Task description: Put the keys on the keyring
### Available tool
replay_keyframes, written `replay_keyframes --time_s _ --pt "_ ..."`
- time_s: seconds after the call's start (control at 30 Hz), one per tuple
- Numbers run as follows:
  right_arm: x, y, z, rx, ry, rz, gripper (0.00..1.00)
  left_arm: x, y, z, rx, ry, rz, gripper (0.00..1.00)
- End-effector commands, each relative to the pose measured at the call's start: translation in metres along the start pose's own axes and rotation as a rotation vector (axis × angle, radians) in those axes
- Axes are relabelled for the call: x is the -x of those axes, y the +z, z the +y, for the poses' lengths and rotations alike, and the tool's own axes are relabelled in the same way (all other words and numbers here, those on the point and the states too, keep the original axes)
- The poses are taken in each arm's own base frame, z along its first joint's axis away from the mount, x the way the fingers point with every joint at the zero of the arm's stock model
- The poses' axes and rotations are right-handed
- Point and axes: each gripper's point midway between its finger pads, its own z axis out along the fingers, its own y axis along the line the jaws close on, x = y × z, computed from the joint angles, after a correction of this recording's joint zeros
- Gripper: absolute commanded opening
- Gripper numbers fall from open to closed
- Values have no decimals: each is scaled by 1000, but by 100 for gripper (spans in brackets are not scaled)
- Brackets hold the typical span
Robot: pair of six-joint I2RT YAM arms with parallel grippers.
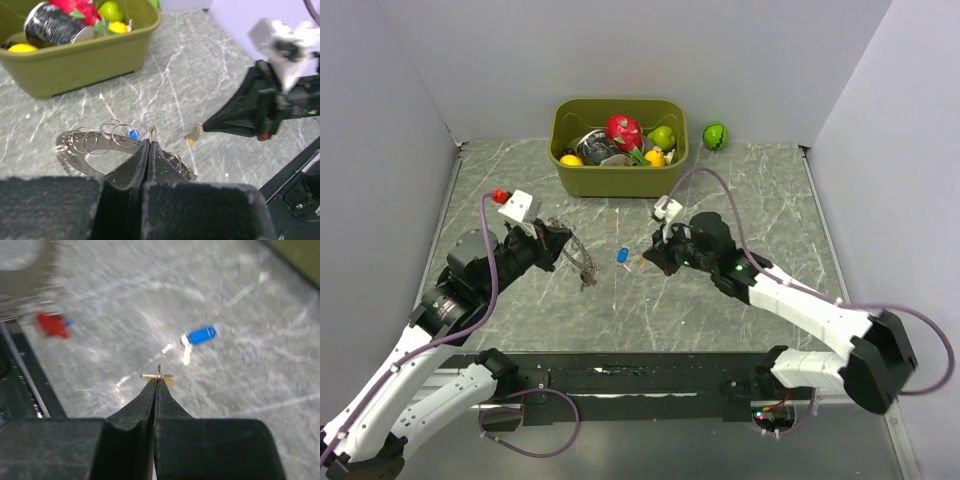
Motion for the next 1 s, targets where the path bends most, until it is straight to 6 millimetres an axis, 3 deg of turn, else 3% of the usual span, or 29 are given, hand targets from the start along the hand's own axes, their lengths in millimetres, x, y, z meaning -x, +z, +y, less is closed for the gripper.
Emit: replay_keyframes --time_s 0.0,0.33,0.77,0.97 --pt "41 -26 24 125 -97 -188 0 33 5 -18 -92 18 -135 1" --pt "54 -65 28 111 -154 -283 0 23 24 -47 -288 78 -137 1" --pt "69 -89 29 97 -177 -356 0 20 25 -46 -294 90 -172 1" --pt "74 -90 31 110 -186 -356 0 14 27 -44 -291 88 -172 1"
